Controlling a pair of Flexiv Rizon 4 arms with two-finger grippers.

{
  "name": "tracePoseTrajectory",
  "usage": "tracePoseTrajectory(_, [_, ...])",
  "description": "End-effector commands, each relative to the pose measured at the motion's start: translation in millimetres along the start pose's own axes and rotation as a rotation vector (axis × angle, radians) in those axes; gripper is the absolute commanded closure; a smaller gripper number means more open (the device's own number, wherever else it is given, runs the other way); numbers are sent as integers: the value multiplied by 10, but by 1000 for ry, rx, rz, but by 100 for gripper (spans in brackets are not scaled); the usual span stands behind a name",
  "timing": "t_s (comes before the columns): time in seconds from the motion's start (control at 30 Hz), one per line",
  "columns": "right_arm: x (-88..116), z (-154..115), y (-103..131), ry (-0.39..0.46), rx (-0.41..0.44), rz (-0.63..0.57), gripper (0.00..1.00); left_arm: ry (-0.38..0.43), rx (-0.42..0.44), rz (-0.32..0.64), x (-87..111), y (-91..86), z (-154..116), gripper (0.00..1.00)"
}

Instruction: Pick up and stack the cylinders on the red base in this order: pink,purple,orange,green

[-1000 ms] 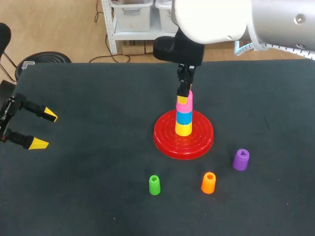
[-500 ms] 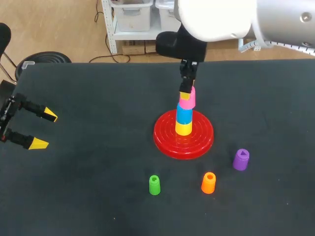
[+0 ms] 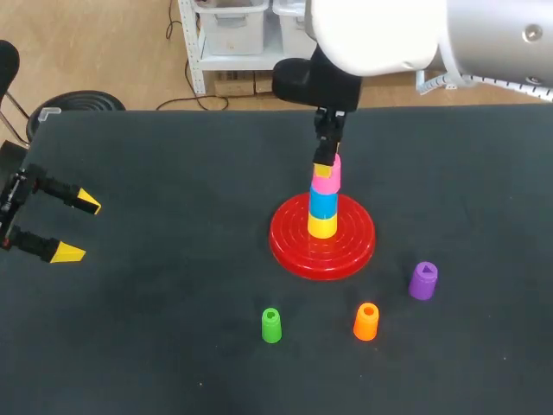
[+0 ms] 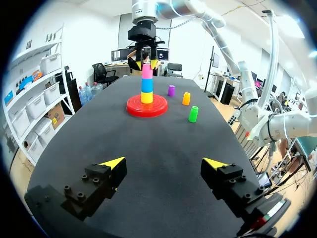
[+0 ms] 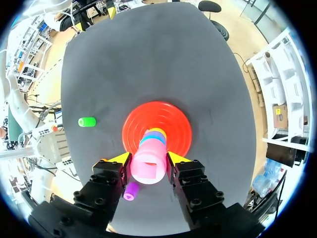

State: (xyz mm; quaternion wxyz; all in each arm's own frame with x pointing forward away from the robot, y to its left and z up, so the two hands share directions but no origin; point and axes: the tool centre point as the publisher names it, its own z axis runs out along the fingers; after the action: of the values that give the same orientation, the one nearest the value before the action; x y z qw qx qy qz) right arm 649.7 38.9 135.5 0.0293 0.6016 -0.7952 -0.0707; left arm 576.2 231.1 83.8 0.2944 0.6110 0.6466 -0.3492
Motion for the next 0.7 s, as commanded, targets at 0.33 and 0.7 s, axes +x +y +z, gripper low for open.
tracePoseTrajectory(0.33, [-2, 36, 13, 6, -10, -3, 100, -2, 1, 3, 14, 4, -1, 0])
tracePoseTrajectory(0.7, [29, 86, 22, 2, -23, 4, 100, -2, 1, 3, 14, 4, -1, 0])
